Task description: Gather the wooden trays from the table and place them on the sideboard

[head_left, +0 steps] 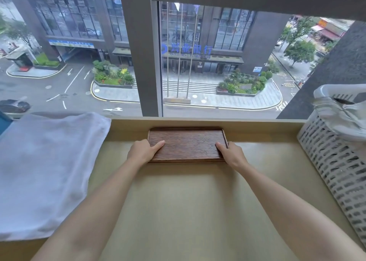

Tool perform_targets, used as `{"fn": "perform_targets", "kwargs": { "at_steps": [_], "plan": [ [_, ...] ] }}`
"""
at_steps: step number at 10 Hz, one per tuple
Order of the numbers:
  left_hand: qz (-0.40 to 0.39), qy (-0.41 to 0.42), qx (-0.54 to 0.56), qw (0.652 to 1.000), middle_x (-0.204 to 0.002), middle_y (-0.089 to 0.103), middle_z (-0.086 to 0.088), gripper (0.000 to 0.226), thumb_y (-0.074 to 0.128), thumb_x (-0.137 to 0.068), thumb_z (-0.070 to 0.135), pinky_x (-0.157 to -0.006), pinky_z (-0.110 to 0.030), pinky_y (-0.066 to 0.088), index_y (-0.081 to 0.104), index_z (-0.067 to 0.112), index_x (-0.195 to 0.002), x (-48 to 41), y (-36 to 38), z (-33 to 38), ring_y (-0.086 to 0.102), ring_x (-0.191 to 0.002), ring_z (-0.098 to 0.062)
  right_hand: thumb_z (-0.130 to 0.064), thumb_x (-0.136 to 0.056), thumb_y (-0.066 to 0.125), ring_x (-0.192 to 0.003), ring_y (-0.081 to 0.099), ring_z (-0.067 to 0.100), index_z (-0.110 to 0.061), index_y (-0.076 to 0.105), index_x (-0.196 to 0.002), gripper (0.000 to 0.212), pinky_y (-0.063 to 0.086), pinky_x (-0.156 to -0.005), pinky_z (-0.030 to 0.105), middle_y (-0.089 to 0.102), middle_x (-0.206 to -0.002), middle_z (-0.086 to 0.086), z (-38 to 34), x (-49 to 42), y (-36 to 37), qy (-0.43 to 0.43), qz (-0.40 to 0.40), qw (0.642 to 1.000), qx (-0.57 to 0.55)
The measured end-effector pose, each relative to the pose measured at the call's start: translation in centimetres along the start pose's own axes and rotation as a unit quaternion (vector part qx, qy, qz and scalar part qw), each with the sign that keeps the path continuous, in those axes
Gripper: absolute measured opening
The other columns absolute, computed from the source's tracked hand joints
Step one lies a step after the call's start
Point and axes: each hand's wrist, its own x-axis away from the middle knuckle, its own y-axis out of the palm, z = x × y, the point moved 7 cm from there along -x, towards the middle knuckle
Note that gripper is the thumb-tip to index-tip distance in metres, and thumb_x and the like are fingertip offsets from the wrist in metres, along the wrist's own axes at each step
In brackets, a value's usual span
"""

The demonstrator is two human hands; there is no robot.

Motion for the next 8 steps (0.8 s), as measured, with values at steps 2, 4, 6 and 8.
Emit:
{"fn": "perform_targets", "kwargs": {
  "at_steps": [2, 4, 6, 8],
  "plan": [
    [-0.012, -0.005, 0.005, 1.0, -0.102, 0.065, -0.018, 0.068, 0.044, -0.081, 0.068, -0.069, -0.032, 0.043, 0.061, 0.003, -0.092, -0.5, -0.1, 0.2, 0.059, -0.097, -0.034, -0.046, -0.09, 0.046, -0.091, 0.052, 0.029, -0.001, 0.054, -0.1, 0.046, 0.039, -0.074, 0.034, 0.059, -0.111, 0.019, -0.1, -0.7, 0.3, -0.001, -0.007, 1.0, 0.022],
    [-0.004, 0.009, -0.044, 0.999, -0.108, 0.065, -0.017, 0.072, 0.041, -0.081, 0.07, -0.072, -0.034, 0.045, 0.059, 0.003, -0.102, -0.7, -0.7, 0.6, 0.059, -0.101, -0.034, -0.048, -0.091, 0.039, -0.108, 0.054, 0.034, 0.0, 0.052, -0.113, 0.054, 0.038, -0.076, 0.034, 0.058, -0.118, 0.02, -0.7, -0.6, 0.2, -0.01, -0.002, 0.993, 0.116],
    [0.025, 0.025, -0.094, 0.995, -0.117, 0.062, -0.014, 0.072, 0.042, -0.081, 0.068, -0.075, -0.036, 0.043, 0.05, 0.006, -0.115, -0.3, -1.6, 1.4, 0.057, -0.11, -0.033, -0.048, -0.094, 0.024, -0.103, 0.058, 0.033, -0.005, 0.06, -0.108, 0.058, 0.038, -0.07, 0.033, 0.064, -0.114, 0.016, -2.3, -0.4, -0.6, 0.005, 0.017, 0.958, 0.286],
    [-0.019, 0.022, -0.081, 0.996, -0.122, 0.06, -0.017, 0.068, 0.034, -0.089, 0.06, -0.089, -0.04, 0.046, 0.057, 0.001, -0.115, -0.3, -2.3, 1.6, 0.054, -0.114, -0.034, -0.041, -0.097, 0.025, -0.114, 0.053, 0.034, -0.004, 0.046, -0.123, 0.051, 0.039, -0.079, 0.036, 0.055, -0.128, 0.016, -3.6, 0.7, -1.7, 0.034, 0.04, 0.967, 0.249]
  ]
}}
